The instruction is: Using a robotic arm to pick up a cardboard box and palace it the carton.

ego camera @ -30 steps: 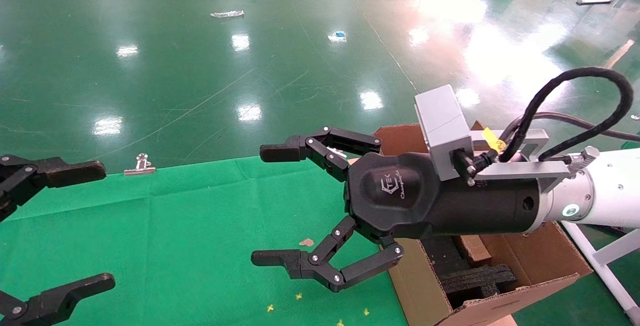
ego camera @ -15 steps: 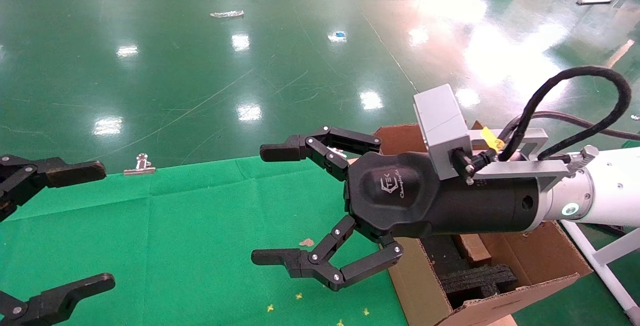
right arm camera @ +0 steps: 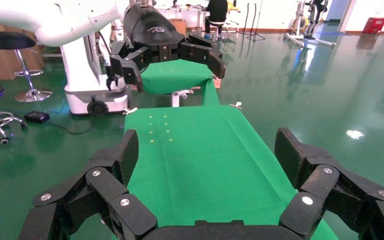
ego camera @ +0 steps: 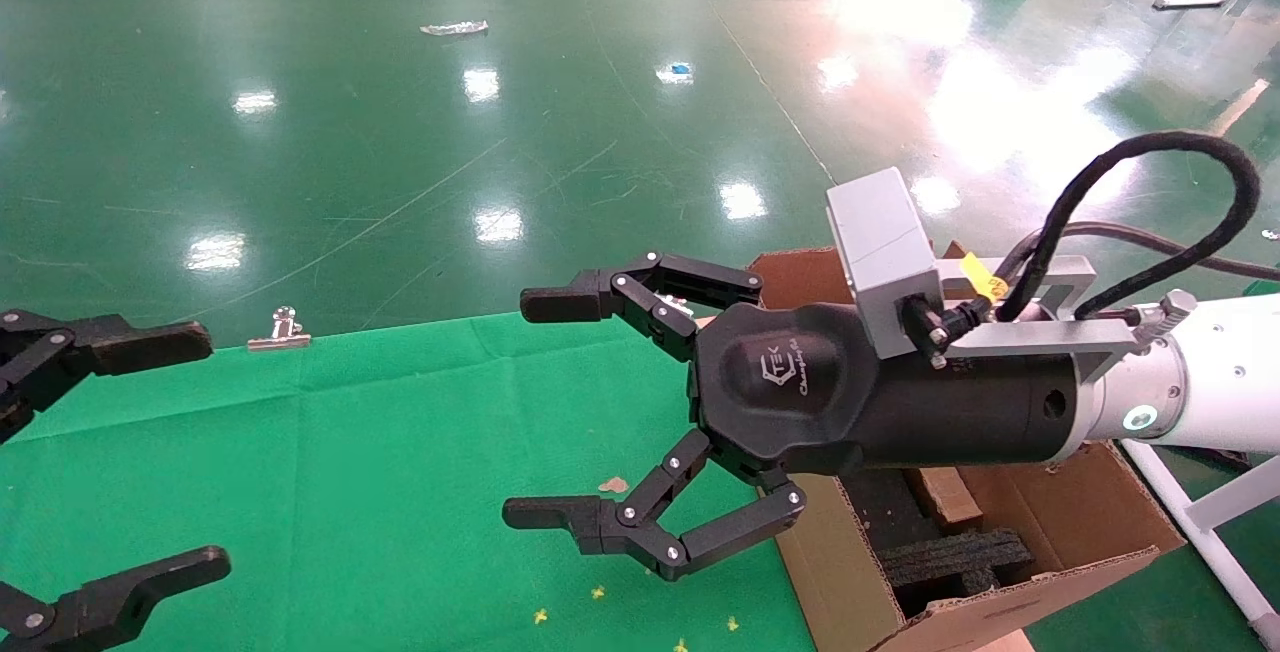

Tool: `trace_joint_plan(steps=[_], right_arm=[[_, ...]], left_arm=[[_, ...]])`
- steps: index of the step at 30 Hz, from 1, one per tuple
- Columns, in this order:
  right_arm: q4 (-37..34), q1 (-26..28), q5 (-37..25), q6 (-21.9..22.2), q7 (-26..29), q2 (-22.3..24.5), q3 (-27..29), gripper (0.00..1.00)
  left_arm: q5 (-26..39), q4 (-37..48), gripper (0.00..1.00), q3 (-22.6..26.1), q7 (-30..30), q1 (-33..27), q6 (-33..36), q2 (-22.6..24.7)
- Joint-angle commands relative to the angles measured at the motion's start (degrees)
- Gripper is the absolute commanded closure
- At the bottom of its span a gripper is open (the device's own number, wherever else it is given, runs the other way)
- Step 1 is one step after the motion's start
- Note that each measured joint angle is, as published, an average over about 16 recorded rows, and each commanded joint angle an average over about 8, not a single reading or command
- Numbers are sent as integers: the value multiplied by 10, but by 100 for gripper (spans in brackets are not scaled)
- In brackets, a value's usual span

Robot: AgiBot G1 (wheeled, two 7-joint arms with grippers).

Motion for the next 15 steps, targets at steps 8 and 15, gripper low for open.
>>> trace_joint_plan(steps=[8, 15], right_arm=[[0, 0, 0, 0, 0, 0, 0, 0], [0, 1, 0, 0, 0, 0, 0, 0]], left_arm=[[0, 0, 0, 0, 0, 0, 0, 0], [0, 0, 0, 0, 0, 0, 0, 0]])
